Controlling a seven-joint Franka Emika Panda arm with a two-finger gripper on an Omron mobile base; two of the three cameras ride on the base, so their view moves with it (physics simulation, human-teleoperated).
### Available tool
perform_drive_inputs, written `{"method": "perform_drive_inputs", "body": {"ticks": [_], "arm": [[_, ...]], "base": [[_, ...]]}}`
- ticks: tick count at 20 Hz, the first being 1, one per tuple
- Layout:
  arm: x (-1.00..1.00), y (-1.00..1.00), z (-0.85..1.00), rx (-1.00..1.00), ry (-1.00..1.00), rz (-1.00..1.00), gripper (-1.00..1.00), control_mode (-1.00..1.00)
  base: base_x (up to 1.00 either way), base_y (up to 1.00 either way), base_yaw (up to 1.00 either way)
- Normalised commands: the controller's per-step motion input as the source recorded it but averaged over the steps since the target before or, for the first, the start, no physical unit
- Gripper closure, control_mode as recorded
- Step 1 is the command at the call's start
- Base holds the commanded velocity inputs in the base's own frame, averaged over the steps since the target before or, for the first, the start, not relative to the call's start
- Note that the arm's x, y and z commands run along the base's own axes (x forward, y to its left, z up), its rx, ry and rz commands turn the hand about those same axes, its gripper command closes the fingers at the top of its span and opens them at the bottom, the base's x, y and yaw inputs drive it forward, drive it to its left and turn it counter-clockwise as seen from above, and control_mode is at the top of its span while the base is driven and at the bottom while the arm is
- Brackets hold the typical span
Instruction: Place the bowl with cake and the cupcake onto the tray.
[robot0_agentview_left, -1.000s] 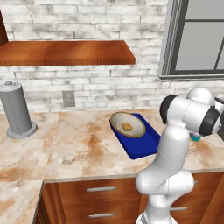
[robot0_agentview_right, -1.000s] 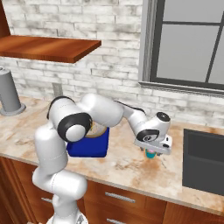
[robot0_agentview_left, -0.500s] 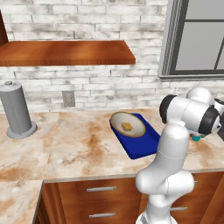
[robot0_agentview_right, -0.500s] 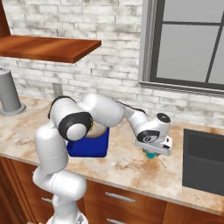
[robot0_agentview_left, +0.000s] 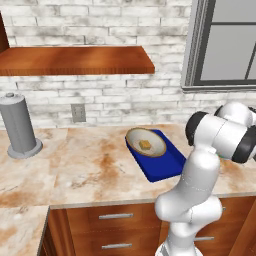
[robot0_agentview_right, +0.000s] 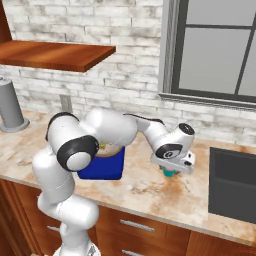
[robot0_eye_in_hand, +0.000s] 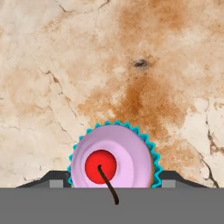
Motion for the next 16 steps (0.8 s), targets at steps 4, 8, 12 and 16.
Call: {"method": "perform_drive_inputs", "body": {"ticks": [4,8,12,16], "arm": [[-0.21,0.84,0.22,-0.02,0.00,0.01,1.00,-1.00],[-0.10,0.97,0.00,-0.02,-0.01,0.08,1.00,-1.00],[-0.20,0.92,0.03,-0.02,-0.03,0.11,1.00,-1.00],[-0.19,0.70,0.25,-0.02,-0.01,0.10,1.00,-1.00]], "base": [[0.00,0.00,0.00],[0.00,0.00,0.00],[0.00,0.00,0.00],[0.00,0.00,0.00]]}}
